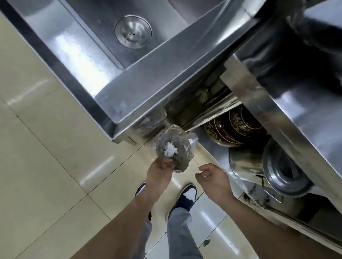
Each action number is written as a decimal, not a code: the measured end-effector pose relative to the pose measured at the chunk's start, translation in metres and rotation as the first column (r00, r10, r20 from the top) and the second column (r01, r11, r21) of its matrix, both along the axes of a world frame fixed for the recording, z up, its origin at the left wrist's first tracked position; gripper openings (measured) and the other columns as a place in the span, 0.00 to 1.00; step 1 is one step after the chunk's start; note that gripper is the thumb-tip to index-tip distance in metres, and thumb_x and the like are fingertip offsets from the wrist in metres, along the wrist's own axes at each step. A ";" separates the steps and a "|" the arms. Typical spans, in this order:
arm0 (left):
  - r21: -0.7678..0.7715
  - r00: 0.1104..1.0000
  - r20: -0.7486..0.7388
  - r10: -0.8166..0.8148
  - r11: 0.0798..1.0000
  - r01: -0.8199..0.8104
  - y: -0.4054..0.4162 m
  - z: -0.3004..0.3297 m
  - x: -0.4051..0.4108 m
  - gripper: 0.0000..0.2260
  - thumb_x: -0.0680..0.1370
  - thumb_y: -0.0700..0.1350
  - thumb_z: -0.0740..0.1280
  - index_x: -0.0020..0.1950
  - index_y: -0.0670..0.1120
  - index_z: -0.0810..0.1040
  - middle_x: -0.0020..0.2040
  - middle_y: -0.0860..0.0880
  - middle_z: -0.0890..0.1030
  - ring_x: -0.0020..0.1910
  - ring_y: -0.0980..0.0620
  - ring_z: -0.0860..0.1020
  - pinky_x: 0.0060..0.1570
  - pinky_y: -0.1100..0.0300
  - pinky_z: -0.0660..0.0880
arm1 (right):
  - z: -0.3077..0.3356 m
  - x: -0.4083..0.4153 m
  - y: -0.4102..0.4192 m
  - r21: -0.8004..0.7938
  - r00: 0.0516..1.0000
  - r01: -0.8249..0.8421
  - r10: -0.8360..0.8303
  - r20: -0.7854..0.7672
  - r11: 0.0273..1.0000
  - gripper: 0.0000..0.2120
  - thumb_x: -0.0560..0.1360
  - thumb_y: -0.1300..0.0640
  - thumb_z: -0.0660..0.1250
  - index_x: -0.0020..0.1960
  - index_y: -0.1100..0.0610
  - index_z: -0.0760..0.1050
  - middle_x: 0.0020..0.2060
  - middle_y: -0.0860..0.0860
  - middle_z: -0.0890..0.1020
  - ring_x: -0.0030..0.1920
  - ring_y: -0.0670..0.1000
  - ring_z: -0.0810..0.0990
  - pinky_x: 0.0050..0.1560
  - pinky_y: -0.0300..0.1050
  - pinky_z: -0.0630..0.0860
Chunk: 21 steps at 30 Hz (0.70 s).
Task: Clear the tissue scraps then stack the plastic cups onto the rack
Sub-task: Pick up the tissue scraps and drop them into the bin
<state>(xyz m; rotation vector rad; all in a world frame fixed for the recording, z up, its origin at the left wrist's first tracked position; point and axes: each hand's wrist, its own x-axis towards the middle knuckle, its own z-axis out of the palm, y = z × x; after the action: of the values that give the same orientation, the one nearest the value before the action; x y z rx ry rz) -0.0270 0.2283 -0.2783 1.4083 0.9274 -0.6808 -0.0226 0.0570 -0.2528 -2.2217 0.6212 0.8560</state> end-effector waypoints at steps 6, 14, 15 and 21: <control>0.442 0.702 0.230 -0.674 0.715 0.542 0.011 0.096 -0.005 0.14 0.75 0.46 0.70 0.60 0.48 0.80 0.53 0.52 0.79 0.51 0.54 0.77 0.50 0.74 0.68 | 0.089 -0.014 0.003 -0.150 0.945 -0.279 0.299 0.132 0.949 0.24 0.74 0.49 0.70 0.67 0.54 0.73 0.66 0.49 0.77 0.64 0.51 0.76 0.65 0.45 0.72; 0.708 0.281 0.241 -0.929 0.366 0.603 -0.014 0.185 -0.010 0.23 0.74 0.60 0.60 0.66 0.54 0.74 0.66 0.53 0.73 0.66 0.49 0.70 0.66 0.50 0.66 | 0.184 -0.043 -0.008 -0.248 0.891 -0.235 0.310 0.332 0.940 0.27 0.75 0.44 0.66 0.72 0.51 0.68 0.72 0.51 0.70 0.70 0.56 0.70 0.70 0.53 0.67; 0.727 0.262 0.250 -0.932 0.359 0.585 -0.018 0.194 -0.012 0.24 0.74 0.60 0.60 0.68 0.54 0.73 0.67 0.54 0.72 0.68 0.50 0.69 0.67 0.51 0.66 | 0.192 -0.048 -0.013 -0.252 0.891 -0.202 0.284 0.354 0.946 0.27 0.76 0.45 0.66 0.73 0.50 0.67 0.73 0.50 0.69 0.72 0.55 0.68 0.72 0.52 0.65; 0.766 0.206 0.345 -0.916 0.402 0.502 -0.053 0.251 -0.022 0.27 0.75 0.65 0.59 0.71 0.55 0.72 0.70 0.56 0.71 0.72 0.53 0.67 0.69 0.52 0.65 | 0.249 -0.078 -0.044 -0.276 0.859 0.000 0.141 0.492 0.961 0.29 0.76 0.43 0.64 0.74 0.50 0.64 0.75 0.48 0.67 0.75 0.52 0.63 0.74 0.55 0.62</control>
<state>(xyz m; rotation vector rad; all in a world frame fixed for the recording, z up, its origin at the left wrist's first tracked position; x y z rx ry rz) -0.0488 0.1753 -0.0268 2.4228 -0.4560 -0.4319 -0.1004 0.0129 -0.0036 -2.5866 0.4128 0.1887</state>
